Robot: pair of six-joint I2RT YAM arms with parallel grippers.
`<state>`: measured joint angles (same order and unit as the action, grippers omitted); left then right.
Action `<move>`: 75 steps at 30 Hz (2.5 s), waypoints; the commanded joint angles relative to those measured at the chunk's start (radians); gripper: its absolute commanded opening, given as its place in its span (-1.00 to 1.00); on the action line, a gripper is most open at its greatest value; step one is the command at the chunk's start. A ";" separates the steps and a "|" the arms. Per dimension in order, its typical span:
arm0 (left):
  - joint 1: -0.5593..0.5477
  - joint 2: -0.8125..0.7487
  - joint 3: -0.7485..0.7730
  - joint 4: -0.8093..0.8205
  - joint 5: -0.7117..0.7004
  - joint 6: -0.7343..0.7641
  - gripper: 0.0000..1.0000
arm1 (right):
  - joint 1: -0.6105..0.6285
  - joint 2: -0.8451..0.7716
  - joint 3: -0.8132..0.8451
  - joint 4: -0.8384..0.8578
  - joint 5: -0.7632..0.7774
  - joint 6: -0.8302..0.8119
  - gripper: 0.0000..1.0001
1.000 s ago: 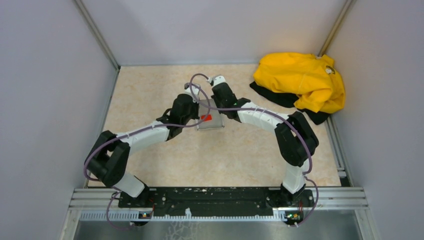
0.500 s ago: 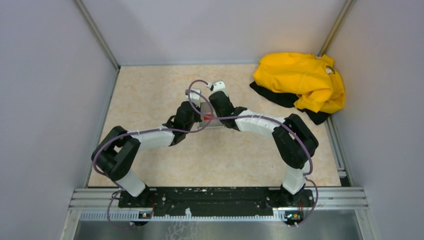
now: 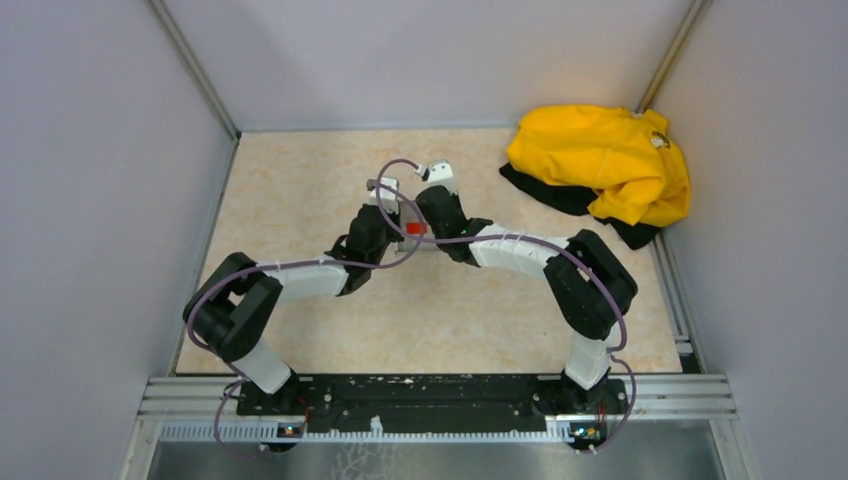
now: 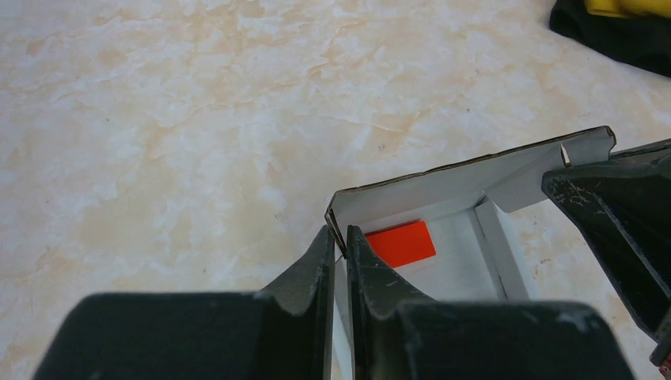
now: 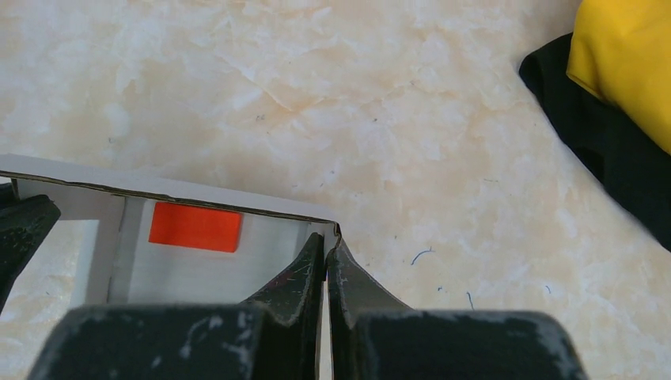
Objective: Fold the paper box
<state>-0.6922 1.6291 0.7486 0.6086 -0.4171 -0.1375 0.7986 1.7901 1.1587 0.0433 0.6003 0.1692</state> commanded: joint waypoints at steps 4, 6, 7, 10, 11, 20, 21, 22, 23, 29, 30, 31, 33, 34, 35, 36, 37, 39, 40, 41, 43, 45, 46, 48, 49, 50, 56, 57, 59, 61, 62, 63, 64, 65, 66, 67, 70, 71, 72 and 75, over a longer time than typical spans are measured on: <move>-0.030 0.019 -0.003 0.141 0.062 -0.035 -0.71 | 0.048 0.000 0.024 0.119 -0.039 0.098 -1.00; -0.031 0.032 0.000 0.147 0.062 -0.037 -0.71 | 0.049 0.012 0.029 0.122 -0.042 0.111 -1.00; -0.030 0.038 0.000 0.152 0.067 -0.037 -0.71 | 0.050 0.016 0.029 0.124 -0.042 0.119 -1.00; -0.030 0.059 -0.002 0.163 0.077 -0.040 -0.71 | 0.050 0.027 0.026 0.134 -0.052 0.142 -1.00; -0.030 0.065 -0.004 0.171 0.080 -0.040 -0.71 | 0.050 0.031 0.025 0.139 -0.057 0.148 -1.00; -0.030 0.080 -0.019 0.203 0.107 -0.055 -0.69 | 0.051 0.034 -0.006 0.175 -0.077 0.206 -1.00; -0.030 0.080 -0.021 0.203 0.107 -0.058 -0.69 | 0.052 0.033 -0.013 0.181 -0.077 0.211 -1.00; -0.030 0.079 -0.025 0.204 0.111 -0.062 -0.69 | 0.054 0.032 -0.021 0.188 -0.076 0.215 -1.00; -0.030 0.078 -0.029 0.208 0.113 -0.065 -0.69 | 0.055 0.029 -0.027 0.191 -0.074 0.218 -1.00; -0.030 0.066 -0.079 0.241 0.123 -0.096 -0.69 | 0.063 0.024 -0.077 0.218 -0.069 0.244 -1.00; -0.030 0.061 -0.088 0.246 0.123 -0.100 -0.69 | 0.065 0.022 -0.087 0.221 -0.066 0.248 -1.00; -0.032 0.058 -0.098 0.252 0.124 -0.104 -0.69 | 0.066 0.020 -0.098 0.227 -0.064 0.251 -1.00; -0.035 0.051 -0.115 0.259 0.122 -0.109 -0.69 | 0.071 0.017 -0.114 0.233 -0.060 0.259 -1.00; -0.037 0.046 -0.123 0.261 0.120 -0.111 -0.69 | 0.074 0.016 -0.121 0.235 -0.055 0.261 -1.00; -0.039 0.043 -0.130 0.266 0.119 -0.112 -0.69 | 0.077 0.015 -0.128 0.236 -0.053 0.264 -1.00; -0.040 0.039 -0.138 0.270 0.119 -0.112 -0.69 | 0.081 0.014 -0.132 0.236 -0.048 0.265 -1.00; -0.043 0.036 -0.144 0.276 0.119 -0.114 -0.69 | 0.084 0.014 -0.138 0.235 -0.043 0.266 -1.00; -0.048 0.029 -0.163 0.283 0.115 -0.117 -0.69 | 0.091 0.011 -0.149 0.235 -0.034 0.269 -1.00; -0.052 0.026 -0.170 0.288 0.114 -0.117 -0.69 | 0.095 0.008 -0.156 0.235 -0.029 0.273 -1.00; -0.055 0.023 -0.178 0.291 0.111 -0.117 -0.69 | 0.098 0.008 -0.162 0.234 -0.025 0.275 -1.00; -0.061 0.019 -0.192 0.294 0.106 -0.120 -0.69 | 0.104 0.004 -0.174 0.233 -0.018 0.281 -1.00; -0.070 0.012 -0.208 0.298 0.101 -0.125 -0.70 | 0.111 -0.005 -0.191 0.231 -0.010 0.288 -1.00; -0.073 0.007 -0.219 0.302 0.098 -0.127 -0.69 | 0.115 -0.008 -0.199 0.231 -0.005 0.292 -1.00; -0.084 -0.002 -0.237 0.307 0.092 -0.133 -0.69 | 0.125 -0.016 -0.217 0.231 0.005 0.301 -1.00; -0.091 -0.004 -0.243 0.307 0.089 -0.137 -0.69 | 0.130 -0.019 -0.227 0.229 0.012 0.305 -1.00; -0.096 -0.006 -0.250 0.308 0.087 -0.140 -0.69 | 0.134 -0.021 -0.234 0.229 0.016 0.309 -1.00; -0.121 -0.005 -0.303 0.331 0.067 -0.165 -0.69 | 0.150 -0.027 -0.275 0.220 0.023 0.341 -1.00; -0.123 -0.006 -0.307 0.333 0.066 -0.169 -0.69 | 0.153 -0.028 -0.280 0.218 0.024 0.344 -1.00; -0.125 -0.011 -0.323 0.336 0.063 -0.172 -0.68 | 0.156 -0.032 -0.289 0.216 0.025 0.350 -1.00; -0.126 -0.018 -0.334 0.335 0.061 -0.171 -0.68 | 0.159 -0.035 -0.290 0.202 0.029 0.361 -0.94; -0.128 -0.023 -0.339 0.333 0.058 -0.169 -0.68 | 0.160 -0.038 -0.291 0.195 0.030 0.363 -0.89; -0.128 -0.031 -0.344 0.327 0.055 -0.168 -0.67 | 0.161 -0.044 -0.295 0.190 0.031 0.366 -0.82; -0.127 -0.042 -0.350 0.314 0.050 -0.169 -0.67 | 0.162 -0.051 -0.301 0.186 0.031 0.369 -0.75; -0.127 -0.057 -0.354 0.296 0.045 -0.172 -0.67 | 0.162 -0.060 -0.307 0.181 0.031 0.373 -0.68; -0.127 -0.077 -0.359 0.278 0.043 -0.177 -0.66 | 0.162 -0.069 -0.313 0.178 0.032 0.376 -0.61; -0.128 -0.094 -0.365 0.263 0.042 -0.182 -0.65 | 0.162 -0.081 -0.319 0.177 0.030 0.376 -0.58; -0.127 -0.140 -0.376 0.214 0.047 -0.202 -0.62 | 0.162 -0.110 -0.330 0.162 0.028 0.375 -0.46; -0.127 -0.151 -0.381 0.201 0.051 -0.208 -0.62 | 0.163 -0.119 -0.333 0.155 0.028 0.374 -0.45; -0.127 -0.161 -0.386 0.195 0.053 -0.209 -0.62 | 0.162 -0.131 -0.337 0.148 0.031 0.377 -0.45; -0.127 -0.202 -0.408 0.168 0.048 -0.207 -0.62 | 0.162 -0.187 -0.363 0.142 0.032 0.379 -0.45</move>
<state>-0.8139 1.4811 0.3725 0.8207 -0.3664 -0.3233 0.9474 1.7088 0.8227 0.1799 0.6270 0.5289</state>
